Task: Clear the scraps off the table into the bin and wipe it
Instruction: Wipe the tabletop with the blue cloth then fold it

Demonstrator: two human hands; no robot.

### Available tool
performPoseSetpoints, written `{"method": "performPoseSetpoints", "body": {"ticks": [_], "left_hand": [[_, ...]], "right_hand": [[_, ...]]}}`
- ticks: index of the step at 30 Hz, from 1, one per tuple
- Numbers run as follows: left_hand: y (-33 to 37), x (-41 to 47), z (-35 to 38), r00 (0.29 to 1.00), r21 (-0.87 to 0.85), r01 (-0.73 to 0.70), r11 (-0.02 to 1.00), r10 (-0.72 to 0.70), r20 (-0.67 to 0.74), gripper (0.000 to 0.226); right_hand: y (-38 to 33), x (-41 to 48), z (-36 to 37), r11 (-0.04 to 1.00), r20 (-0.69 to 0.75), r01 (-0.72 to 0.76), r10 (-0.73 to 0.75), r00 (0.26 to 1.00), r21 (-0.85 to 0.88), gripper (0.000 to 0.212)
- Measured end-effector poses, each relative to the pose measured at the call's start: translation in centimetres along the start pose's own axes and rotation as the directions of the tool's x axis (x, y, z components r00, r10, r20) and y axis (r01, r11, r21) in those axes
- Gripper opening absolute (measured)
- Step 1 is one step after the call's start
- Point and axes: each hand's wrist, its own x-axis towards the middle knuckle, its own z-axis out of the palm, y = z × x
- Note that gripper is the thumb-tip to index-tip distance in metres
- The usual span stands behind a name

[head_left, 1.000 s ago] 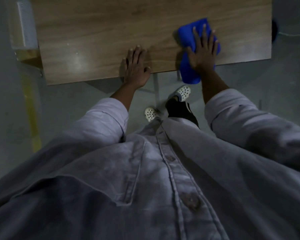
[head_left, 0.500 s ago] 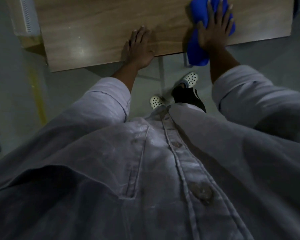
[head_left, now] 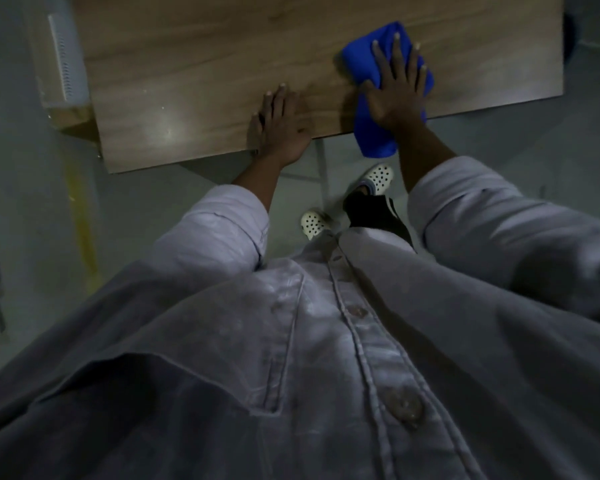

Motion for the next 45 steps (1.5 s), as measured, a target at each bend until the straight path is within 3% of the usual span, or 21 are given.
{"method": "performPoseSetpoints", "body": {"ticks": [3, 5, 9, 12, 14, 16, 18, 20, 23, 25, 27, 32, 35, 37, 38, 40, 42, 43, 45], "left_hand": [[0.3, -0.4, 0.4, 0.999, 0.009, 0.008, 1.000, -0.008, -0.054, 0.079], [0.8, -0.5, 0.5, 0.996, 0.005, 0.029, 1.000, -0.029, -0.081, 0.078], [2.0, -0.3, 1.3, 0.983, -0.045, 0.077, 0.996, -0.083, -0.167, 0.070], [1.6, 0.1, 2.8, 0.969, 0.015, 0.016, 1.000, -0.012, -0.248, 0.067], [1.2, 1.2, 2.8, 0.961, 0.025, -0.004, 1.000, 0.011, -0.277, 0.068], [1.2, 2.5, 2.3, 0.959, 0.007, -0.018, 1.000, 0.019, -0.281, 0.067], [1.6, 3.8, 1.8, 0.961, -0.024, -0.015, 1.000, 0.008, -0.277, 0.068], [1.9, 5.1, 1.1, 0.956, -0.076, -0.005, 0.997, -0.017, -0.292, 0.071], [1.9, 6.7, 0.7, 0.955, -0.071, -0.005, 0.997, -0.016, -0.296, 0.068], [1.5, 7.5, 0.6, 0.945, -0.037, -0.036, 0.999, 0.022, -0.327, 0.069], [1.2, 8.2, 0.7, 0.918, -0.010, -0.062, 0.998, 0.053, -0.394, 0.066], [1.3, 8.4, 0.9, 0.881, 0.086, -0.058, 0.995, 0.091, -0.464, 0.059], [1.3, 8.2, 1.2, 0.870, 0.121, -0.051, 0.991, 0.104, -0.481, 0.057], [1.3, 8.4, 1.3, 0.856, 0.104, -0.061, 0.993, 0.106, -0.507, 0.055], [1.3, 8.5, 1.4, 0.852, 0.100, -0.065, 0.993, 0.108, -0.513, 0.055], [1.2, 8.7, 1.6, 0.851, 0.110, -0.068, 0.992, 0.115, -0.512, 0.055], [1.2, 8.9, 1.7, 0.855, 0.126, -0.064, 0.990, 0.120, -0.505, 0.057], [1.2, 9.0, 1.8, 0.852, 0.125, -0.062, 0.990, 0.118, -0.510, 0.057], [1.1, 9.1, 2.0, 0.835, 0.112, -0.059, 0.992, 0.111, -0.540, 0.056]], "right_hand": [[-2.6, -0.3, 1.4, 0.992, -0.065, -0.111, 0.114, 0.991, 0.055, 0.071], [-3.8, -1.0, 2.6, 0.995, -0.060, -0.079, 0.082, 0.995, 0.054, 0.072], [-2.1, -1.5, 3.8, 0.972, -0.007, 0.235, -0.235, 0.972, -0.026, 0.070], [1.4, -0.5, 2.6, 0.922, -0.020, 0.380, -0.382, 0.924, -0.072, 0.067], [2.4, 0.4, 1.8, 0.956, -0.068, 0.289, -0.292, 0.954, -0.051, 0.067], [1.5, 0.9, 1.9, 0.996, -0.148, 0.086, -0.085, 0.985, 0.001, 0.067], [-1.1, 0.8, 3.0, 0.994, -0.235, -0.102, 0.107, 0.966, 0.035, 0.068], [-3.8, 0.4, 4.1, 0.987, -0.260, -0.153, 0.163, 0.952, 0.058, 0.070], [-3.7, -0.3, 5.0, 0.995, -0.185, 0.100, -0.103, 0.977, -0.026, 0.071], [-1.3, 0.3, 4.4, 0.954, -0.157, 0.293, -0.298, 0.941, -0.059, 0.070], [0.7, 1.3, 3.4, 0.935, -0.156, 0.345, -0.354, 0.922, -0.081, 0.069], [-0.4, 3.0, 3.0, 0.999, -0.252, 0.014, -0.021, 0.967, -0.030, 0.069], [-3.9, 3.1, 4.2, 0.978, -0.342, -0.205, 0.202, 0.918, 0.026, 0.071], [-5.8, 3.0, 4.9, 0.962, -0.351, -0.269, 0.268, 0.897, 0.048, 0.073], [-6.1, 3.0, 5.2, 0.971, -0.335, -0.238, 0.235, 0.913, 0.032, 0.074], [-5.2, 3.2, 5.3, 0.998, -0.284, -0.017, 0.000, 0.959, -0.061, 0.074], [-2.6, 4.0, 4.2, 0.951, -0.203, 0.275, -0.300, 0.932, -0.141, 0.072], [-1.0, 4.5, 3.6, 0.927, -0.182, 0.337, -0.365, 0.913, -0.165, 0.072], [1.3, 5.0, 2.8, 0.972, -0.248, 0.185, -0.216, 0.944, -0.141, 0.072]]}}
